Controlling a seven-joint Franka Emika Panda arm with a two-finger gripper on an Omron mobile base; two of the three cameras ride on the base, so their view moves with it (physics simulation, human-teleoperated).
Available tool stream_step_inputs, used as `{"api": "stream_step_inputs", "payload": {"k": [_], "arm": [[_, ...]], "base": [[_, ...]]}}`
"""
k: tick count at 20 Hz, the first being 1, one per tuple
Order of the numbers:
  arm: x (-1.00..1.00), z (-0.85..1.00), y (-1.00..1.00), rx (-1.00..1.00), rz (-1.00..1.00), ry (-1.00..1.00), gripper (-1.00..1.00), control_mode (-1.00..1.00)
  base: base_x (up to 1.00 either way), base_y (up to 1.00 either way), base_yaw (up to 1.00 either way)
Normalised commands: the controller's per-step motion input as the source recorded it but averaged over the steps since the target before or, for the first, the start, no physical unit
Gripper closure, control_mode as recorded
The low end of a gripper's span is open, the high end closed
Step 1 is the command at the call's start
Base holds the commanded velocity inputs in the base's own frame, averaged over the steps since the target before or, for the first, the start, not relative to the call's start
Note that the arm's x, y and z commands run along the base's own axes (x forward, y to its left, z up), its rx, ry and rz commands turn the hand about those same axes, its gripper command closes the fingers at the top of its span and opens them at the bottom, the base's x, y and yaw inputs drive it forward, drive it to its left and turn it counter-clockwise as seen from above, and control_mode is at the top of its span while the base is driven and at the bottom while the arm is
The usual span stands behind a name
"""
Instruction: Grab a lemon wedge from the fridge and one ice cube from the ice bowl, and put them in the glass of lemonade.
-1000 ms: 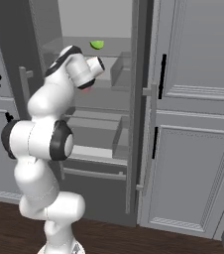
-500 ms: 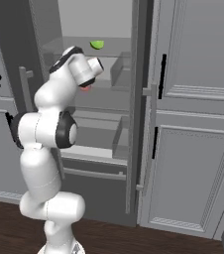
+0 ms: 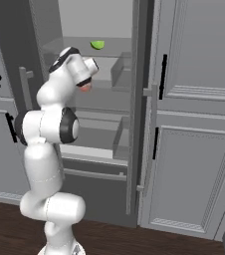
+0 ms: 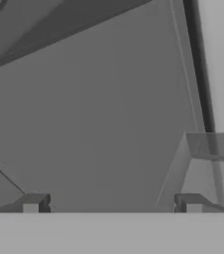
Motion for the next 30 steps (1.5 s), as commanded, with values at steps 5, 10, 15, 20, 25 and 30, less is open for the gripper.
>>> {"api": "stream_step_inputs", "payload": {"k": [5, 10, 15, 20, 25, 30], "arm": [[-0.32, 0.00, 0.41, 0.00, 0.18, -0.02, -1.00, -1.00], [-0.57, 0.00, 0.43, 0.01, 0.20, -0.10, -1.00, -1.00], [-0.53, -0.08, 0.33, 0.15, 0.10, -0.37, -1.00, -1.00], [-0.36, -0.23, 0.08, 0.45, 0.00, -0.34, -1.00, -1.00], [-0.19, 0.00, 0.48, 0.32, 0.00, -0.08, -1.00, -1.00], [-0.14, 0.00, 0.78, 0.09, 0.08, 0.09, -1.00, -1.00]], "base": [[0.00, 0.00, 0.00], [0.00, 0.00, 0.00], [0.00, 0.00, 0.00], [0.00, 0.00, 0.00], [0.00, 0.00, 0.00], [0.00, 0.00, 0.00]]}}
